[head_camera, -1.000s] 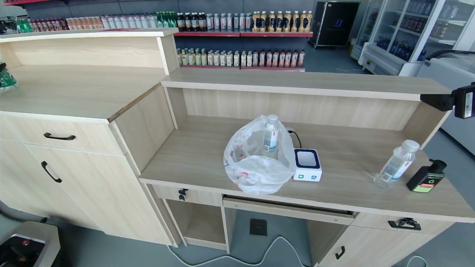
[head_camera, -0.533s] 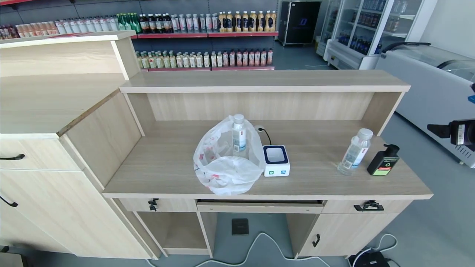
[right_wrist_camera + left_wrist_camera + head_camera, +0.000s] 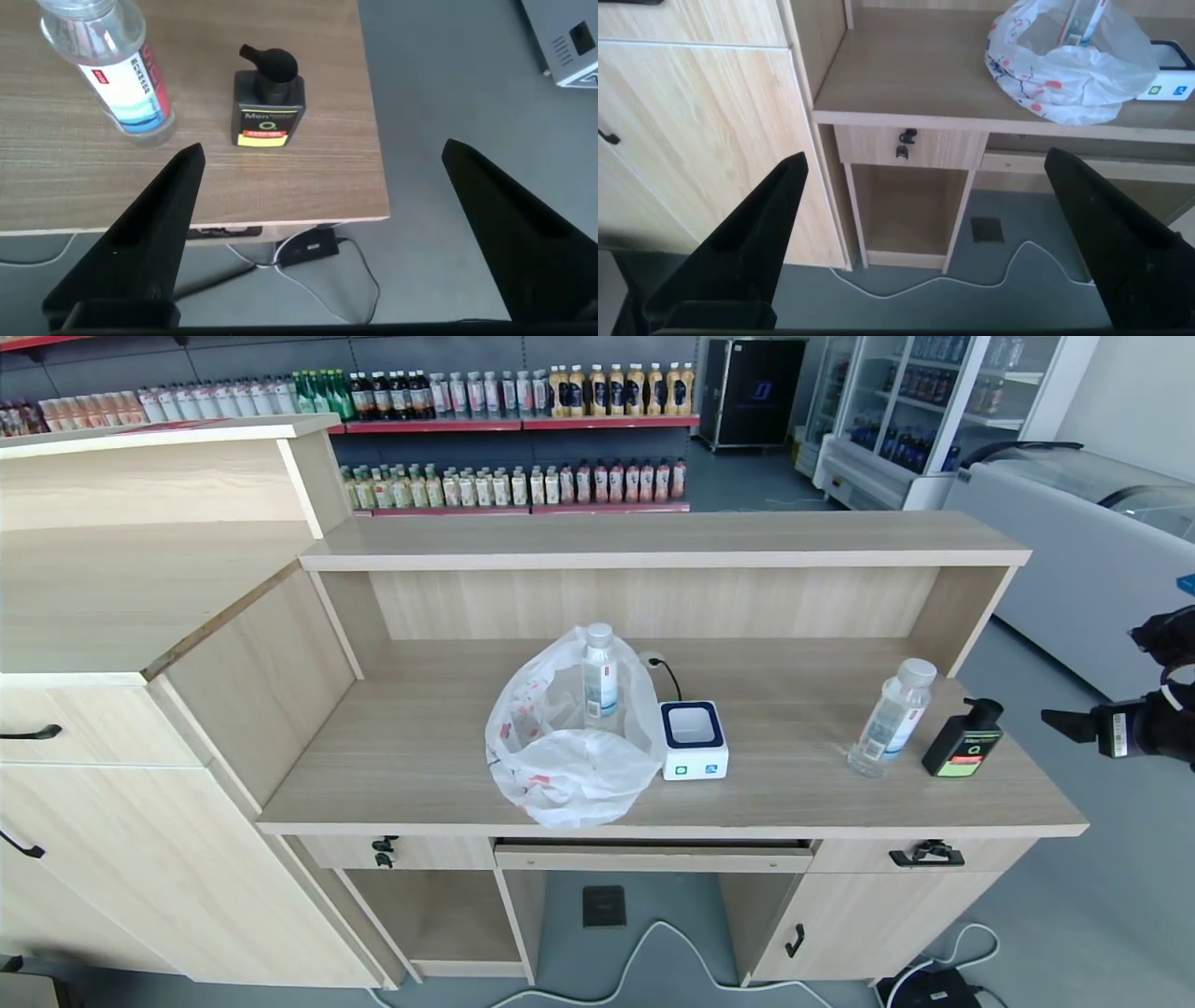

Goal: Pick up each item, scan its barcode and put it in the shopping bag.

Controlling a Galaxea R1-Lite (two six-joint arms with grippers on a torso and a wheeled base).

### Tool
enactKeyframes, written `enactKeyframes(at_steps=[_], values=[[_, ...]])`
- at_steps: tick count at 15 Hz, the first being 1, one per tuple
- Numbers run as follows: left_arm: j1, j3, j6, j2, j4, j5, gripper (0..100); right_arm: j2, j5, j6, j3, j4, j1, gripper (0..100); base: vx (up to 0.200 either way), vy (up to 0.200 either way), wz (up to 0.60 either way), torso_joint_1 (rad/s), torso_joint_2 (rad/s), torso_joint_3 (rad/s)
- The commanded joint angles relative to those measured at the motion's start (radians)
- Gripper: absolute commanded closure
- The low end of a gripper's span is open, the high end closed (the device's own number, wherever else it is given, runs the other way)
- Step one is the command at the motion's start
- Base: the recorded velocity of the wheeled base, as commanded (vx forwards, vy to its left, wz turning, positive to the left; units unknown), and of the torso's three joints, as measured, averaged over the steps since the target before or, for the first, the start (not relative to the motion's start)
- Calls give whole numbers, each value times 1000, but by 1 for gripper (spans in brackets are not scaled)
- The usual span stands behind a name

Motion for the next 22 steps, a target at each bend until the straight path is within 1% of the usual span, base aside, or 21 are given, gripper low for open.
enactKeyframes(at_steps=[1, 2, 4, 5, 8, 10, 13, 17, 22], values=[[0, 0, 0, 0, 0, 0, 0, 35, 12, -1, -6, -4, -6, 0, 0, 0, 0, 0, 0, 0], [0, 0, 0, 0, 0, 0, 0, 41, 14, -2, -10, -7, -6, 0, 0, 0, 0, 0, 0, 0], [0, 0, 0, 0, 0, 0, 0, 70, 101, -1, -11, -45, -1, 0, 0, 0, 0, 0, 0, 0], [0, 0, 0, 0, 0, 0, 0, 82, 127, -2, -13, -58, -1, 0, 0, 0, 0, 0, 0, 0], [0, 0, 0, 0, 0, 0, 0, 121, 136, -2, -20, -68, 8, 0, 0, 0, 0, 0, 0, 0], [0, 0, 0, 0, 0, 0, 0, 156, 138, -2, -20, -110, 14, 0, 0, 0, 0, 0, 0, 0], [0, 0, 0, 0, 0, 0, 0, 219, 205, -2, -48, -186, 36, 0, 0, 0, 0, 0, 0, 0], [0, 0, 0, 0, 0, 0, 0, 300, 208, -2, -82, -266, 74, 0, 0, 0, 0, 0, 0, 0], [0, 0, 0, 0, 0, 0, 0, 372, 208, 1, -108, -308, 131, 0, 0, 0, 0, 0, 0, 0]])
